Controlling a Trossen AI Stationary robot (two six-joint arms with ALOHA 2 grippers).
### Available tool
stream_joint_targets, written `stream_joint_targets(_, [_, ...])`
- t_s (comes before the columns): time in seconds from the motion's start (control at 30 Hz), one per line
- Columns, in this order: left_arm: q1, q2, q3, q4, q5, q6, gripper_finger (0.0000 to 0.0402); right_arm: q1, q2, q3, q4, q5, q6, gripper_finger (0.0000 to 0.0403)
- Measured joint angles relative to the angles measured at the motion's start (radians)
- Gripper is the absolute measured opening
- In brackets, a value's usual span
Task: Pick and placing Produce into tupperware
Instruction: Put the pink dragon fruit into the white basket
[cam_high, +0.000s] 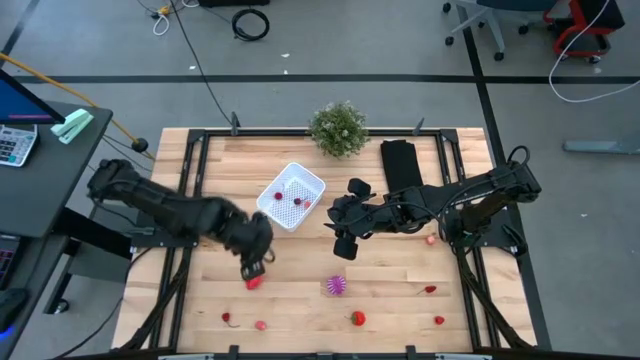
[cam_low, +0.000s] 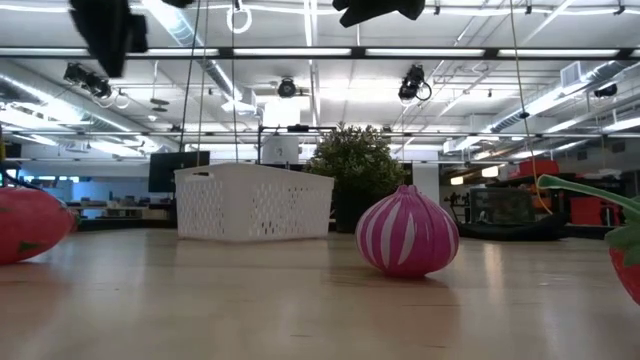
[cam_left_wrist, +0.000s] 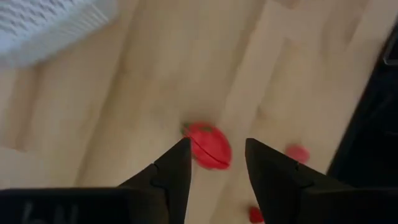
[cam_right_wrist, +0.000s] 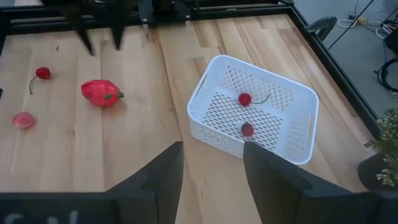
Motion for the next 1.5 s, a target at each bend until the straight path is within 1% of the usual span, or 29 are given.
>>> stream_joint_targets(0.1, [-0.092,0.016,0.000,0.006,-0.032,-0.095,0.0165,0.000,0.000,0.000,0.000,0.000,-0.002,0.0176])
stream_joint_targets(0.2, [-0.179,0.040,-0.001,0.009,-0.082,-0.261,0.0180,0.000,0.000,0.000,0.000,0.000,-0.002,0.0176])
stream_joint_targets(0.33, [-0.257,0.106,-0.001,0.009,-0.132,-0.504,0.0211,0.000,0.000,0.000,-0.001,0.000,-0.003,0.0176])
stream_joint_targets(0.47, [-0.304,0.194,-0.001,0.009,-0.202,-0.710,0.0239,0.001,0.000,0.000,-0.013,0.000,-0.003,0.0176])
stream_joint_targets(0.63, [-0.309,0.316,-0.001,0.012,-0.207,-0.861,0.0259,0.001,0.000,0.000,-0.027,0.000,-0.011,0.0176])
stream_joint_targets(0.87, [-0.281,0.415,-0.001,0.048,-0.207,-0.942,0.0270,0.001,0.000,0.000,-0.060,0.000,-0.021,0.0176])
stream_joint_targets(1.07, [-0.254,0.485,-0.001,0.142,-0.207,-0.945,0.0271,0.001,0.000,0.000,-0.075,0.000,-0.048,0.0176])
stream_joint_targets(1.17, [-0.249,0.519,-0.001,0.162,-0.208,-0.946,0.0269,0.001,0.000,0.000,-0.082,0.000,-0.055,0.0176])
stream_joint_targets(1.33, [-0.242,0.527,0.002,0.171,-0.210,-0.947,0.0247,0.001,0.000,0.000,-0.085,-0.002,-0.096,0.0176])
stream_joint_targets(1.43, [-0.235,0.517,0.000,0.174,-0.201,-0.945,0.0228,0.001,0.000,0.000,-0.126,-0.009,-0.166,0.0176])
stream_joint_targets(1.5, [-0.229,0.512,-0.001,0.173,-0.204,-0.945,0.0219,0.001,0.000,0.000,-0.159,-0.009,-0.176,0.0176])
